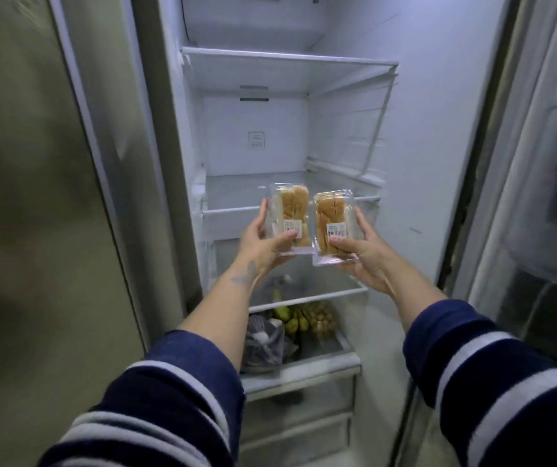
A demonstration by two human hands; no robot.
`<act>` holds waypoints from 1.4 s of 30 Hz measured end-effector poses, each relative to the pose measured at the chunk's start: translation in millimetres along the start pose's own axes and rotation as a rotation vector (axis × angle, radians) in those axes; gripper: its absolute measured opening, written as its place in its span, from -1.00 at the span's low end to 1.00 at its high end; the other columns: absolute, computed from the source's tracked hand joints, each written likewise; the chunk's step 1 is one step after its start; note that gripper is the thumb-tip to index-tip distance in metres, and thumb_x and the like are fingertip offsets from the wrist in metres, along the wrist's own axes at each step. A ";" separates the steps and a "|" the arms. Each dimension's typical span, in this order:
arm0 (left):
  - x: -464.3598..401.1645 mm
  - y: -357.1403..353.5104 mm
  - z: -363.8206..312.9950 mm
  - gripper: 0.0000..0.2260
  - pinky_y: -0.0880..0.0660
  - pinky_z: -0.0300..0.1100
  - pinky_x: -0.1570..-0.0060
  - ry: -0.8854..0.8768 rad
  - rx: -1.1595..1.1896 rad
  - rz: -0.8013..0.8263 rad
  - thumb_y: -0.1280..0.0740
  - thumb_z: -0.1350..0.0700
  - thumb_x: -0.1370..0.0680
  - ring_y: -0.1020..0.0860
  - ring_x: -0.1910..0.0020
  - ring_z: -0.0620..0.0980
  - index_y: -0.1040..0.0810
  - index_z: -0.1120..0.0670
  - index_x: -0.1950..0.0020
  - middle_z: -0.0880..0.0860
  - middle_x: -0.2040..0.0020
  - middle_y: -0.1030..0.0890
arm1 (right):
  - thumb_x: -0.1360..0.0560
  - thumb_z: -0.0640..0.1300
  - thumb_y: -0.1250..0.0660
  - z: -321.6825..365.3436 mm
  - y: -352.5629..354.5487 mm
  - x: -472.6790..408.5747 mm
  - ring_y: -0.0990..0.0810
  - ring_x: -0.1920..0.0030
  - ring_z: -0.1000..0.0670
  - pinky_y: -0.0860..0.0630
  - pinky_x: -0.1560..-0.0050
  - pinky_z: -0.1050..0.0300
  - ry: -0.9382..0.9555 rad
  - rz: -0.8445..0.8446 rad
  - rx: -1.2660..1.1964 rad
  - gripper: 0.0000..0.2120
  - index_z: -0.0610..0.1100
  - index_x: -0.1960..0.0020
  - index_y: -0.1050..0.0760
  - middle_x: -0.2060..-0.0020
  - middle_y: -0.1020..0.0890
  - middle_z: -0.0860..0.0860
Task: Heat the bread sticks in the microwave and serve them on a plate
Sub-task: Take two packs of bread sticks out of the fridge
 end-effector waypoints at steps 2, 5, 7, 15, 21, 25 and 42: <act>34.1 -1.7 8.2 -0.17 -0.57 0.13 -0.06 0.019 -0.043 0.014 -0.44 0.32 -0.42 -0.53 -0.23 0.20 -0.12 -0.16 -0.53 0.16 -0.38 -0.45 | -0.42 -0.44 -0.35 -10.3 3.5 36.3 -0.69 0.11 -0.14 -0.61 0.30 0.02 -0.021 -0.027 0.010 -0.09 0.20 -0.52 -0.05 -0.08 -0.61 -0.19; 85.5 -4.0 18.0 -0.17 -0.50 0.21 -0.18 0.075 -0.019 0.057 -0.45 0.31 -0.41 -0.50 -0.27 0.21 -0.14 -0.18 -0.52 0.16 -0.43 -0.38 | -0.42 -0.43 -0.36 -20.5 1.8 85.4 -0.67 0.03 -0.17 -0.62 0.26 -0.02 -0.072 -0.024 0.028 -0.10 0.22 -0.52 -0.07 -0.24 -0.52 -0.23; 117.2 -2.8 19.5 -0.18 -0.49 0.20 -0.18 0.106 -0.007 0.068 -0.43 0.31 -0.43 -0.55 -0.22 0.19 -0.12 -0.20 -0.52 0.14 -0.41 -0.41 | -0.42 -0.40 -0.37 -24.7 -2.1 114.4 -0.68 0.04 -0.16 -0.63 0.25 -0.01 -0.091 -0.019 0.040 -0.11 0.22 -0.51 -0.07 -0.25 -0.52 -0.22; 236.3 19.1 19.1 -0.18 -0.55 0.13 -0.09 0.178 0.035 -0.010 -0.37 0.35 -0.44 -0.60 -0.12 0.18 -0.10 -0.20 -0.53 0.15 -0.30 -0.52 | -0.41 -0.40 -0.36 -42.5 -43.3 225.9 -0.64 -0.09 -0.22 -0.58 -0.06 -0.18 -0.133 0.100 0.053 -0.10 0.26 -0.50 -0.07 -0.24 -0.52 -0.19; 338.8 62.0 -1.4 -0.19 -0.62 -0.10 0.23 0.117 0.066 -0.120 -0.37 0.40 -0.44 -0.68 0.07 0.07 -0.14 -0.16 -0.53 0.12 -0.22 -0.58 | -0.45 -0.41 -0.33 -68.4 -102.7 298.6 -0.61 -0.14 -0.20 -0.62 0.01 -0.14 -0.209 0.224 0.022 -0.12 0.27 -0.50 -0.05 -0.26 -0.52 -0.13; 414.9 108.9 -18.6 -0.22 -0.63 -0.08 0.20 0.091 0.084 -0.275 -0.33 0.42 -0.48 -0.68 0.10 0.03 -0.13 -0.15 -0.53 0.08 -0.12 -0.64 | -0.45 -0.39 -0.34 -88.3 -161.7 340.2 -0.61 -0.13 -0.15 -0.57 -0.08 -0.20 -0.259 0.323 0.047 -0.13 0.27 -0.50 -0.06 -0.24 -0.55 -0.08; 596.3 404.4 -157.4 -0.29 -0.56 0.06 -0.12 -0.012 0.030 -0.615 -0.30 0.37 -0.51 -0.59 -0.14 0.14 -0.16 -0.12 -0.54 0.16 -0.30 -0.53 | -0.37 -0.35 -0.43 -202.5 -522.4 387.2 -0.70 0.04 -0.09 -0.63 0.25 0.07 -0.382 0.679 0.018 -0.08 0.29 -0.48 -0.09 -0.07 -0.67 -0.10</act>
Point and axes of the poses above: each hand's wrist, its own x-axis away from the middle knuckle, its own y-axis out of the back of the hand, z = x × y, the point moved 7 cm from there along -x, towards the middle knuckle
